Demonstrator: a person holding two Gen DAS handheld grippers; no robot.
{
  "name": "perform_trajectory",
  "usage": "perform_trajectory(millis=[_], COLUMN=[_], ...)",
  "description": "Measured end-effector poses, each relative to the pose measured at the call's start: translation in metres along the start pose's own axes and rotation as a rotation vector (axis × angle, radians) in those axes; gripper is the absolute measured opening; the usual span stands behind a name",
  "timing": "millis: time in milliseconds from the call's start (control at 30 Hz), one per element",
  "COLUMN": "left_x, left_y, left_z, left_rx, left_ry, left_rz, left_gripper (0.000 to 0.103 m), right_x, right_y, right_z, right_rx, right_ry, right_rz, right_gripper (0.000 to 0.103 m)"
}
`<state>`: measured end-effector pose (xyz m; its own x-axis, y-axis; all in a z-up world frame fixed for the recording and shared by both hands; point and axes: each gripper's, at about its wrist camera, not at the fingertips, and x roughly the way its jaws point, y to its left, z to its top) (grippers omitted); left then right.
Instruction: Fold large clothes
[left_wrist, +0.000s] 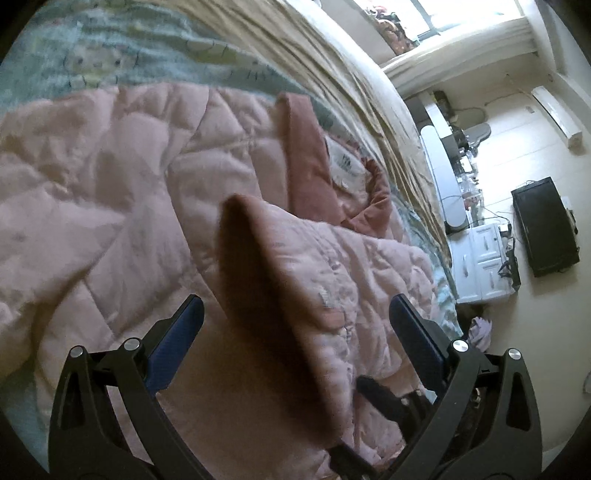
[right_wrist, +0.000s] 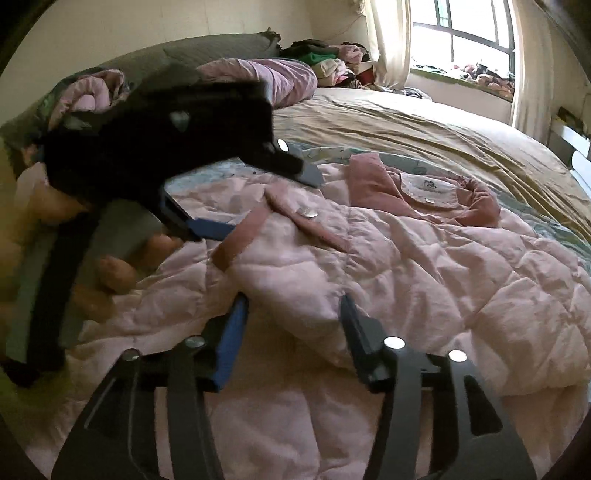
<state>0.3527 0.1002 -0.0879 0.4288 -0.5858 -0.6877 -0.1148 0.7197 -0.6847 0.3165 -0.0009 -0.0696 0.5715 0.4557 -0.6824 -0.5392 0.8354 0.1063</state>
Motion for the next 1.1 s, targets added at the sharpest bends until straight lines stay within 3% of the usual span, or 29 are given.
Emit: perform_trajectory(millis=[233,267,300,400,533,633,833,967,1100], left_x=[0.009,0.010,0.011,0.005,-0.027,-0.041,-0.020,-0.009,-0.008], left_y=[0.001,-0.002,-0.005,-0.019,-0.037,-0.043,-0.023,-0.011,-0.005], left_z=[-0.009,-0.011,-0.012,-0.018,-0.015,-0.014,-0.019,-0.021,-0.022], left_rx=[0.054,0.077,0.098,0.188,0.256,0.305,0.288,0.286,0.283], left_ry=[-0.034,-0.041,-0.043,-0.086,-0.176,-0.221,-0.174,-0.156,-0.154], left_rz=[0.022,0.037,0.044,0.087,0.057,0.128,0.237,0.287,0.304], left_gripper=[0.089,0.071,0.042,0.014,0.013,0.013,0.014,0.018,0.021], right_x=[-0.026,-0.031,-0.034,-0.047,-0.066,-0.082,-0.096,-0.085,-0.057], right_y=[-0.023,-0.029,-0.032,-0.050,-0.085,-0.116,-0.171,-0.195,-0.218], right_z=[-0.006,-0.009,-0.010,-0.020,-0.030,-0.033,-0.025,-0.012,-0.005], right_rx=[0.052,0.061,0.068,0.105,0.168,0.237,0.373,0.412,0.450], right_ry=[-0.012,-0.015,-0.016,-0.012,-0.021,-0.053,-0.082,-0.068,0.006], right_rz=[-0.022,-0.038,-0.050,-0.091,-0.175,-0.258,-0.387,-0.412,-0.370], right_gripper=[0.056,0.056,0.056,0.056,0.056,0.056,0.056,0.056,0.056])
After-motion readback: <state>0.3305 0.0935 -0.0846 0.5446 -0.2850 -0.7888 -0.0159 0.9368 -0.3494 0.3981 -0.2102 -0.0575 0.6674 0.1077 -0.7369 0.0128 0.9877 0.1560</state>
